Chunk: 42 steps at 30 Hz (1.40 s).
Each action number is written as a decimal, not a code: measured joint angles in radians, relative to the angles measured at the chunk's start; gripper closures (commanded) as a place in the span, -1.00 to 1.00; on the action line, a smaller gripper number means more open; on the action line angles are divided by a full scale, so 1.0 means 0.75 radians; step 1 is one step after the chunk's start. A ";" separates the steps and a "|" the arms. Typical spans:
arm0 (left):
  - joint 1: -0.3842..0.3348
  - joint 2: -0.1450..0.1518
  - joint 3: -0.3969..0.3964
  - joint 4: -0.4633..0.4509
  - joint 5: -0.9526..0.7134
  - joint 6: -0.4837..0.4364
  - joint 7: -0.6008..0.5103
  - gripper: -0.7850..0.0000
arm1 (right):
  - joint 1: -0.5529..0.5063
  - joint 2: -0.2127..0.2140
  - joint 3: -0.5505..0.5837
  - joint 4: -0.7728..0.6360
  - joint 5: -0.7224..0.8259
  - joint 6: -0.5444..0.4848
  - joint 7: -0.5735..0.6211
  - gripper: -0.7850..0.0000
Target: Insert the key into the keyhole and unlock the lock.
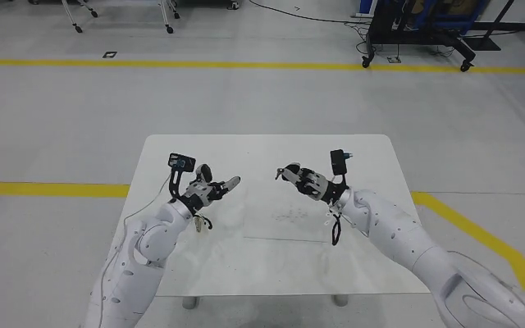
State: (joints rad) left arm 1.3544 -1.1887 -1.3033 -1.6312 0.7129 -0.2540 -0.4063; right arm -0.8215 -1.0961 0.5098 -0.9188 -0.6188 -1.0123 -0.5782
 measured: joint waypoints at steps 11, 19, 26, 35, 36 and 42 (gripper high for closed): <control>0.003 -0.011 0.031 0.064 -0.259 -0.222 0.003 -1.00 | -0.028 -0.001 0.019 -0.030 0.039 0.022 0.038 1.00; -0.240 -0.009 0.090 0.494 -1.330 -0.631 -0.637 -1.00 | -0.068 0.001 0.012 -0.128 0.446 0.000 0.333 1.00; -0.400 -0.019 0.202 0.703 -1.471 -0.739 -0.810 -0.84 | -0.055 0.015 0.018 -0.179 0.788 0.000 0.670 1.00; -0.486 -0.023 0.323 0.788 -1.349 -0.833 -0.713 -0.26 | -0.036 -0.031 0.016 -0.119 0.957 0.000 0.874 1.00; -0.491 -0.024 0.332 0.794 -1.349 -0.839 -0.708 -0.06 | -0.036 -0.036 0.018 -0.112 0.969 0.000 0.882 1.00; -0.519 -0.019 0.382 0.823 -1.351 -0.863 -0.684 0.00 | -0.034 -0.074 0.015 -0.084 1.018 0.000 0.959 1.00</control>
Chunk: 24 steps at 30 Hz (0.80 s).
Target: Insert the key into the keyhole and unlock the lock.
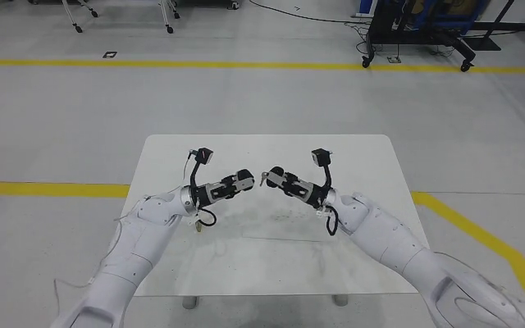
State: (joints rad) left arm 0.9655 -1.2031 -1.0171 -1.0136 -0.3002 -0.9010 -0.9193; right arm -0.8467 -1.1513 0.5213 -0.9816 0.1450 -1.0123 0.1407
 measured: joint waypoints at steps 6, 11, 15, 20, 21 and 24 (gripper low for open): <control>-0.025 0.005 0.062 0.010 -0.002 0.000 0.000 0.11 | 0.013 -0.041 0.004 0.028 -0.016 0.000 0.029 1.00; -0.043 0.016 0.101 0.020 -0.049 0.005 -0.005 0.41 | 0.016 -0.067 0.022 0.048 -0.048 0.000 0.026 1.00; -0.051 0.026 0.124 0.023 -0.073 0.000 0.000 0.94 | 0.012 -0.082 0.037 0.058 -0.068 0.000 0.028 1.00; -0.061 0.039 0.151 0.030 -0.092 -0.012 0.012 1.00 | 0.001 -0.096 0.063 0.070 -0.083 0.000 0.036 1.00; -0.063 0.041 0.155 0.033 -0.094 -0.013 0.013 1.00 | -0.001 -0.097 0.069 0.071 -0.086 0.000 0.038 1.00; -0.073 0.044 0.166 0.051 -0.102 -0.012 0.011 1.00 | -0.010 -0.100 0.089 0.073 -0.092 0.000 0.047 1.00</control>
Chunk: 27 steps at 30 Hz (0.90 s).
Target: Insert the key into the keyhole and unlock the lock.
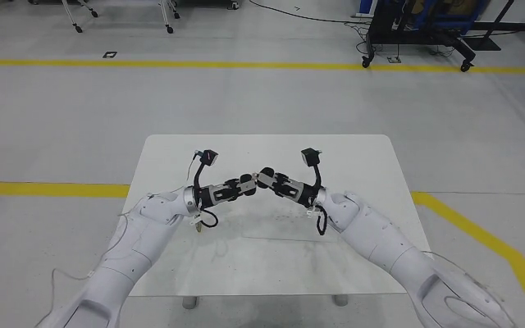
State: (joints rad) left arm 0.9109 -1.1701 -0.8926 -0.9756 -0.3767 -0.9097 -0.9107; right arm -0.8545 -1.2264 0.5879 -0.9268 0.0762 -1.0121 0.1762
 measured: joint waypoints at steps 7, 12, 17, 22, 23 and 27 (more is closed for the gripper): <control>-0.020 -0.001 0.021 0.026 -0.026 0.008 -0.008 1.00 | -0.022 -0.005 0.045 -0.002 -0.008 0.000 0.027 0.45; -0.031 -0.002 0.029 0.041 -0.042 0.011 -0.010 1.00 | -0.036 -0.006 0.077 -0.011 -0.007 0.000 0.062 -1.00; -0.035 -0.001 0.037 0.044 -0.054 0.007 -0.006 1.00 | -0.054 -0.003 0.107 -0.024 0.001 0.000 0.085 -1.00; -0.038 0.004 0.054 0.027 -0.037 0.003 -0.003 1.00 | -0.053 -0.003 0.106 -0.024 0.002 0.000 0.085 -1.00; -0.039 0.006 0.061 0.021 -0.027 0.003 -0.003 1.00 | -0.053 -0.003 0.106 -0.024 0.002 0.000 0.085 -1.00; -0.046 0.016 0.087 0.000 0.018 0.005 -0.005 1.00 | -0.053 -0.003 0.106 -0.024 0.001 0.000 0.085 -1.00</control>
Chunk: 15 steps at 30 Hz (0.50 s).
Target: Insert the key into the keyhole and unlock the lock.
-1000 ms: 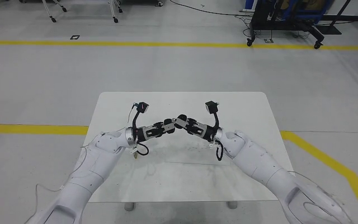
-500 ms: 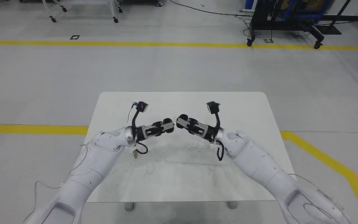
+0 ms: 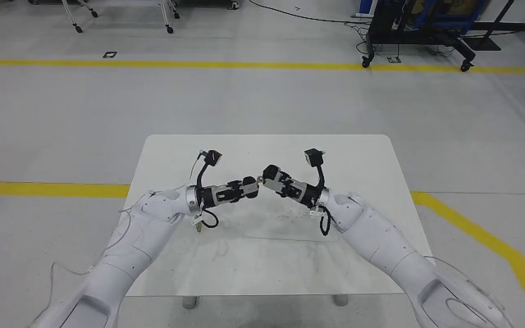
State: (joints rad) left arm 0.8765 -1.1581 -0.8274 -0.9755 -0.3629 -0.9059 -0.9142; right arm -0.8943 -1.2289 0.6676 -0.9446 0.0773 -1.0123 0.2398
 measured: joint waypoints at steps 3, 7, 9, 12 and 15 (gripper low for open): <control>-0.003 0.008 0.024 -0.016 0.025 -0.001 0.001 1.00 | -0.001 0.002 0.000 -0.006 -0.014 0.006 0.013 -1.00; -0.014 0.022 0.063 -0.038 0.035 0.017 -0.017 1.00 | 0.024 0.035 0.039 -0.013 -0.118 0.000 0.167 -1.00; -0.025 0.030 0.088 -0.051 0.036 0.031 -0.032 1.00 | 0.034 0.064 0.075 -0.032 -0.163 0.000 0.267 -1.00; -0.046 0.041 0.122 -0.057 0.046 0.040 -0.040 1.00 | 0.024 0.109 0.141 -0.084 -0.169 0.000 0.384 0.06; -0.065 0.047 0.162 -0.064 0.078 0.033 -0.033 1.00 | 0.004 0.151 0.192 -0.148 -0.144 0.001 0.517 0.15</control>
State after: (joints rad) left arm 0.8276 -1.1228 -0.7058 -1.0232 -0.3042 -0.8811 -0.9392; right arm -0.8910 -1.1157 0.8113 -1.0553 -0.0308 -1.0119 0.6273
